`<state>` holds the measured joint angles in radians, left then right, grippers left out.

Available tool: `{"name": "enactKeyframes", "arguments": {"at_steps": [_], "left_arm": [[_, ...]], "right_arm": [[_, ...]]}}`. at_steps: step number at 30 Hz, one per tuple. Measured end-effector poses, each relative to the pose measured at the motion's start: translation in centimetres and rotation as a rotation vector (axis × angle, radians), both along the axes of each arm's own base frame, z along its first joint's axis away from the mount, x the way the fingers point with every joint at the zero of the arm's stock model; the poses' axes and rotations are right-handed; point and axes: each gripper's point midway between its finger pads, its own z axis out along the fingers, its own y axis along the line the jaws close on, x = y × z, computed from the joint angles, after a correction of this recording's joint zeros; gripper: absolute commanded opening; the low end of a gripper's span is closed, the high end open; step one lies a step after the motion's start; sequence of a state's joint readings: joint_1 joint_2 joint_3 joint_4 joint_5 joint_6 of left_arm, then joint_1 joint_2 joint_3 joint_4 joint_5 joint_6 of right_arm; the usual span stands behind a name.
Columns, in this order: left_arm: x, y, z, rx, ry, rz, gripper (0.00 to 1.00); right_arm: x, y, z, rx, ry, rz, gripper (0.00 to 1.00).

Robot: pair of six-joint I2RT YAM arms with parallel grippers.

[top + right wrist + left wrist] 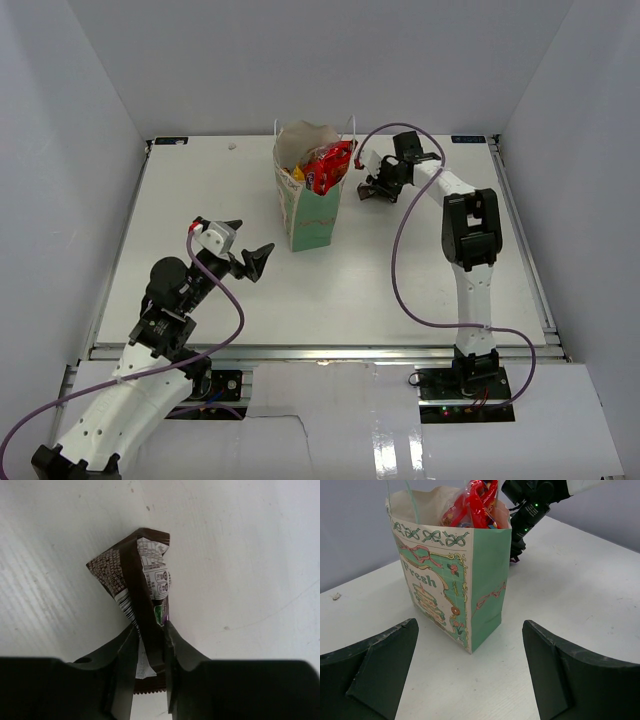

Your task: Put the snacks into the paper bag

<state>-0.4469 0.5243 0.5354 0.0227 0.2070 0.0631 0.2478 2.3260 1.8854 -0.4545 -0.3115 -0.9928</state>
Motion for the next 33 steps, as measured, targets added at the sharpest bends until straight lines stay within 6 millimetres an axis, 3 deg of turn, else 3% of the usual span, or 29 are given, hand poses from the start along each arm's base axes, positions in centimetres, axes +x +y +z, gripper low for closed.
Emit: {"name": "enactKeyframes", "arguments": {"at_steps": [4,9,12,17,20,26,29,33], "left_arm": [[-0.1,0.0,0.2,-0.003,-0.006,-0.003,0.96],[-0.3,-0.1,0.3,-0.007,-0.008,-0.012,0.96],[-0.4,-0.1,0.4,-0.012,-0.009,-0.017,0.96],[-0.7,-0.1,0.8,-0.020,-0.020,-0.024,0.96],[-0.8,-0.2,0.8,-0.020,-0.021,-0.028,0.96],[-0.9,-0.2,0.9,-0.021,-0.025,-0.031,0.96],[-0.9,-0.2,0.9,-0.021,-0.025,-0.031,0.96],[-0.9,-0.2,0.9,-0.021,-0.025,-0.030,0.96]], "right_arm": [[-2.3,-0.7,0.6,0.056,0.077,-0.049,0.21],[-5.9,-1.5,3.6,0.182,0.170,-0.122,0.14],[-8.8,-1.6,7.0,0.297,0.230,-0.169,0.08],[-13.1,-0.6,14.4,0.505,0.285,-0.197,0.08],[-15.5,0.6,19.2,0.624,0.307,-0.178,0.08],[-19.2,3.1,26.6,0.767,0.314,-0.088,0.08],[-20.2,5.5,30.3,0.805,0.294,-0.010,0.08],[-21.6,11.0,34.9,0.829,0.245,0.140,0.08]]}}
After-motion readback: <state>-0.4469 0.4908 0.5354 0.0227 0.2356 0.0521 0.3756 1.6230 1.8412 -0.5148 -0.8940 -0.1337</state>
